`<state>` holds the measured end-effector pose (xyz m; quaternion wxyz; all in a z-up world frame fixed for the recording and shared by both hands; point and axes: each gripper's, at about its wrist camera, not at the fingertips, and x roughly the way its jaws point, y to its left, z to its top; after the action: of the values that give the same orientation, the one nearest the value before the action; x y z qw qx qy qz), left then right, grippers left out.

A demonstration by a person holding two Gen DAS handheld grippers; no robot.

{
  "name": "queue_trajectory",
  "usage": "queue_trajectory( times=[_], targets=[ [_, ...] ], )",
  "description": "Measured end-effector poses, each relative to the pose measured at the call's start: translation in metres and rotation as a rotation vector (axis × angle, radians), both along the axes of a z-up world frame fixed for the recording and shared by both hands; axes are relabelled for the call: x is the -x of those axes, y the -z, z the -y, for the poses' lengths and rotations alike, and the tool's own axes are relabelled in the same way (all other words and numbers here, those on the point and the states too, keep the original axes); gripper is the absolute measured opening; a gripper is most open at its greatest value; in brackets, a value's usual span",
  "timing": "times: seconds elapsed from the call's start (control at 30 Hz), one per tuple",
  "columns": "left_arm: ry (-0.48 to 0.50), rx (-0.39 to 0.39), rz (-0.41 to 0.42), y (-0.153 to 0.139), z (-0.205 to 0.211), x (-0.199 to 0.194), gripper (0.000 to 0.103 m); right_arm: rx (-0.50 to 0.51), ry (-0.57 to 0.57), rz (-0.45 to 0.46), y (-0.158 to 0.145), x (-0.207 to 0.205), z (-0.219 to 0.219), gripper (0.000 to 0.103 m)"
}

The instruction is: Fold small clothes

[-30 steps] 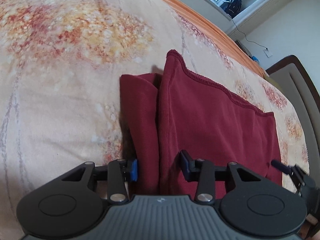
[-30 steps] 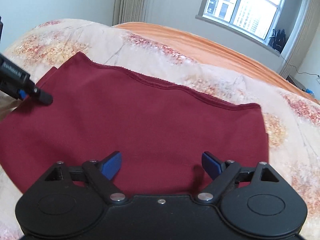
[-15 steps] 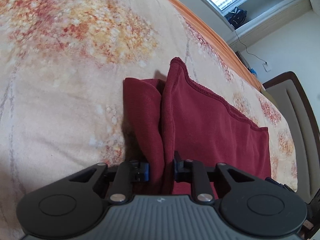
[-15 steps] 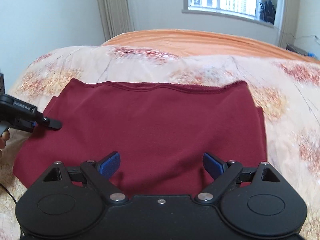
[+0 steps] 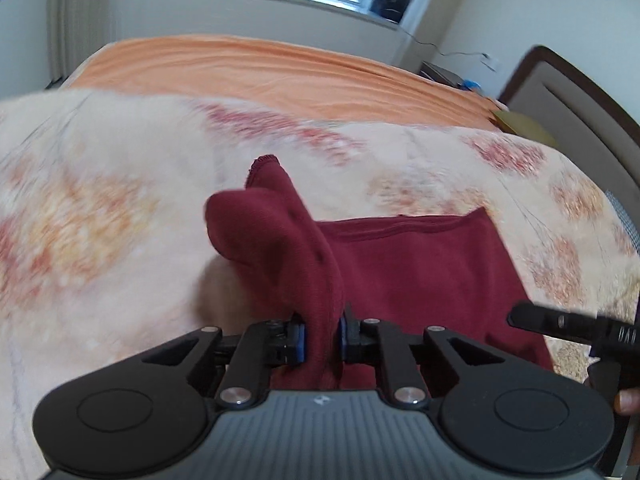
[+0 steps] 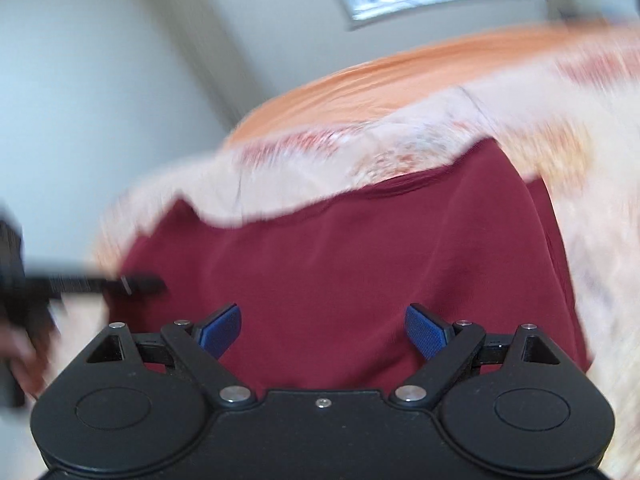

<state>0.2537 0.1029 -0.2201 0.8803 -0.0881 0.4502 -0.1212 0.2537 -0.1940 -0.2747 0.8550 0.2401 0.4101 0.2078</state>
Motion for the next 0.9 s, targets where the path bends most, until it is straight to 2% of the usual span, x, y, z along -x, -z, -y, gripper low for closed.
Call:
queue_trajectory(
  times=[0.13, 0.2, 0.27, 0.3, 0.43, 0.6, 0.63, 0.67, 0.7, 0.73, 0.8, 0.87, 0.9],
  targets=[
    [0.068, -0.059, 0.021, 0.003, 0.076, -0.016, 0.015, -0.17, 0.089, -0.069, -0.001, -0.022, 0.039, 0.091],
    [0.103, -0.138, 0.036, 0.013, 0.117, -0.016, 0.015, -0.286, 0.083, -0.144, 0.006, -0.04, 0.053, 0.092],
    [0.117, -0.185, 0.041, 0.022, 0.141, -0.015, 0.015, -0.385, 0.049, -0.201, 0.017, -0.061, 0.059, 0.093],
    [0.12, -0.209, 0.045, 0.026, 0.15, -0.011, 0.015, -0.403, 0.033, -0.225, 0.023, -0.07, 0.061, 0.093],
    [0.103, -0.241, 0.067, 0.027, 0.159, 0.004, 0.016, -0.37, -0.041, -0.309, 0.039, -0.099, 0.051, 0.093],
    [0.08, -0.236, 0.075, 0.025, 0.157, 0.008, 0.017, -0.392, -0.15, -0.332, 0.041, -0.115, 0.025, 0.09],
    [0.072, -0.234, 0.071, 0.024, 0.157, 0.009, 0.018, -0.396, -0.165, -0.341, 0.042, -0.119, 0.02, 0.083],
    [0.066, -0.234, 0.065, 0.022, 0.156, 0.011, 0.021, -0.388, -0.182, -0.348, 0.042, -0.122, 0.015, 0.065],
    [0.056, -0.234, 0.061, 0.018, 0.154, 0.013, 0.023, -0.369, -0.204, -0.355, 0.043, -0.126, 0.01, 0.052],
    [0.047, -0.226, 0.066, 0.01, 0.151, 0.02, 0.028, -0.352, -0.22, -0.364, 0.044, -0.128, 0.006, 0.027],
    [0.029, -0.17, 0.126, -0.014, 0.141, 0.043, 0.037, -0.338, -0.242, -0.37, 0.046, -0.134, 0.003, 0.023],
    [-0.015, -0.125, 0.2, -0.041, 0.128, 0.073, 0.073, -0.331, -0.244, -0.361, 0.045, -0.137, 0.005, 0.02],
    [-0.036, -0.115, 0.239, -0.051, 0.121, 0.088, 0.082, -0.332, -0.244, -0.36, 0.045, -0.138, 0.007, 0.019]
  ],
)
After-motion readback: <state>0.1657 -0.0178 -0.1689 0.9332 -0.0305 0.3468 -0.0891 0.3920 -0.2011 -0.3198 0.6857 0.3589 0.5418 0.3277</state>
